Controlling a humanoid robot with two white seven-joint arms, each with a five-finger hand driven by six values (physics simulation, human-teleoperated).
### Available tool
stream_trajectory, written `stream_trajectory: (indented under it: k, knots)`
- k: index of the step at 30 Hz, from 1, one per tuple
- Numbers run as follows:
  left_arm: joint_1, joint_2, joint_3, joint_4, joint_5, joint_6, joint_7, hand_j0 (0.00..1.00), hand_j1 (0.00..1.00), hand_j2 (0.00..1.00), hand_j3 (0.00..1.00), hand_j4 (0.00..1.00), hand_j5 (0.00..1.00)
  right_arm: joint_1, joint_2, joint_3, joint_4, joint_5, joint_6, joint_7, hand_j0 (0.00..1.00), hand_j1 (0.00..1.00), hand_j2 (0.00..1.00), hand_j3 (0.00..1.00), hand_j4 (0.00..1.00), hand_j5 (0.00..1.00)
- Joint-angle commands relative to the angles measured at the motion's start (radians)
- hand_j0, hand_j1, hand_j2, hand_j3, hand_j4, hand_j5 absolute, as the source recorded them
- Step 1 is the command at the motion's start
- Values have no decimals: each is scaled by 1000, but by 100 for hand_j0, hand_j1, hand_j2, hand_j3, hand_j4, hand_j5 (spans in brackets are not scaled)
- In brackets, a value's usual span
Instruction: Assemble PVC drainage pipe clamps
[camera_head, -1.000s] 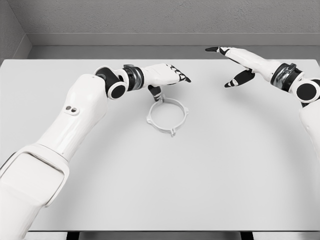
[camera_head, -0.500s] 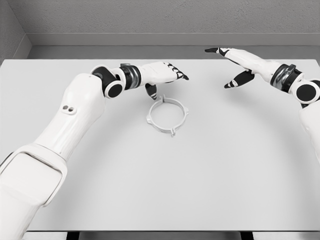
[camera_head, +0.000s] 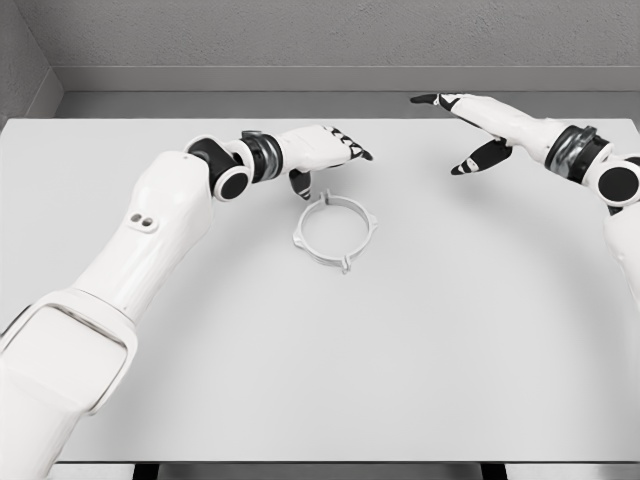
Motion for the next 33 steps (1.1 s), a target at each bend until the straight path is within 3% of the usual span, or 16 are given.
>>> stream_trajectory:
  k: [1, 4, 33]
  knots:
    - [0, -3, -8, 8, -1, 27, 5, 100, 100, 100, 100, 100, 100, 0, 3, -1, -5, -8, 2, 19, 100, 100, 100, 100, 100, 100]
    - [0, -3, -16, 8, -1, 35, 5, 100, 100, 100, 100, 100, 100, 9, -3, -1, -42, -9, 2, 19, 100, 100, 100, 100, 100, 100]
    - [0, -17, -45, 8, 0, 72, 6, 100, 100, 100, 100, 100, 100, 11, -3, -1, -49, -9, 2, 19, 100, 100, 100, 100, 100, 100]
